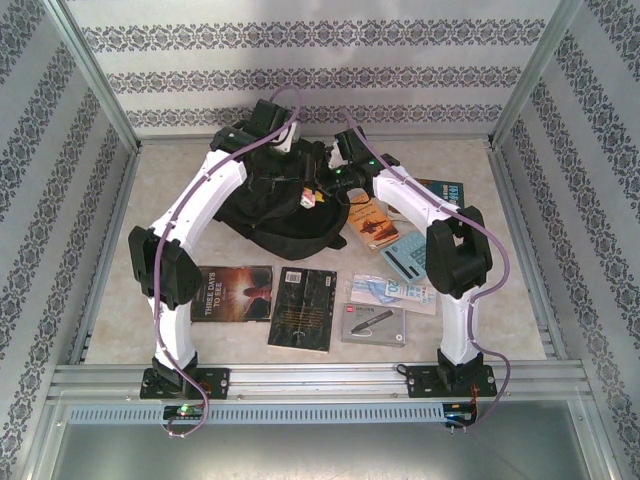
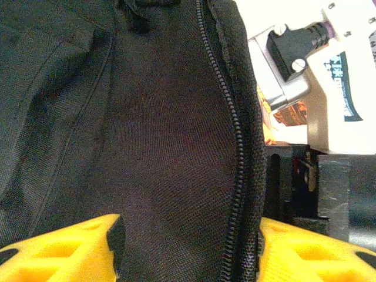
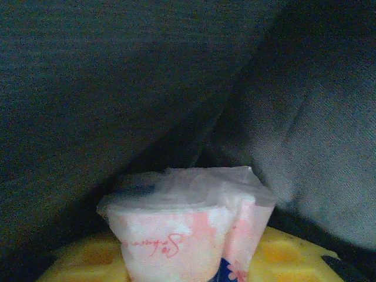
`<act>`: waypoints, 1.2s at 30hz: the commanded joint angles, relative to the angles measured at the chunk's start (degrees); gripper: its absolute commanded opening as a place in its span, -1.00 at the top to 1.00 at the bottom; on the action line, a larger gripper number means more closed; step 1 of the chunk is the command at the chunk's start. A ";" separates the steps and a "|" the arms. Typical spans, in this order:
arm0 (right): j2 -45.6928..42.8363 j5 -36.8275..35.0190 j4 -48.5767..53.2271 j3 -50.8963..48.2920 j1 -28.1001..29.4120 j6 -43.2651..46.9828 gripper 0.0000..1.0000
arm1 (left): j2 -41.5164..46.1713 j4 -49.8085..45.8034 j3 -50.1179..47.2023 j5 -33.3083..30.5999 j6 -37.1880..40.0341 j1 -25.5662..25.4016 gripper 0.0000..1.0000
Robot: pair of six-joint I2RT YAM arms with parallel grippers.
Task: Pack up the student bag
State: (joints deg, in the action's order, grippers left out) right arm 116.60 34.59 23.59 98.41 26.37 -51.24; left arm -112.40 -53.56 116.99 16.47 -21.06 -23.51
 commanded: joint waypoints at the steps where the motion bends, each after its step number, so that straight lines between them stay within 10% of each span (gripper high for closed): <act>1: -2.60 2.21 -3.76 -0.67 0.26 -1.98 0.33 | -2.09 -0.79 -0.89 1.26 1.09 0.13 -0.09; 9: -4.14 -0.49 -0.20 -1.73 0.09 0.62 0.34 | -0.93 0.15 2.03 -0.45 -0.01 0.51 1.00; 17: -7.70 -10.22 8.28 -7.46 -0.77 6.12 0.27 | -0.59 -8.22 15.19 -14.15 0.65 0.86 1.00; 27: -2.36 -8.40 3.58 -1.37 0.02 3.52 0.15 | 0.29 -10.69 20.88 -8.32 -0.01 2.54 1.00; 36: 7.85 -9.30 7.64 15.81 4.80 0.20 -0.76 | 1.39 -7.59 21.23 -5.58 -4.76 4.84 1.00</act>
State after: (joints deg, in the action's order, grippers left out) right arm 125.56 26.44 28.58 112.77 30.26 -50.54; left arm -113.65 -64.25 136.09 9.43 -23.11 -19.94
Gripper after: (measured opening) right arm 0.869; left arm 0.050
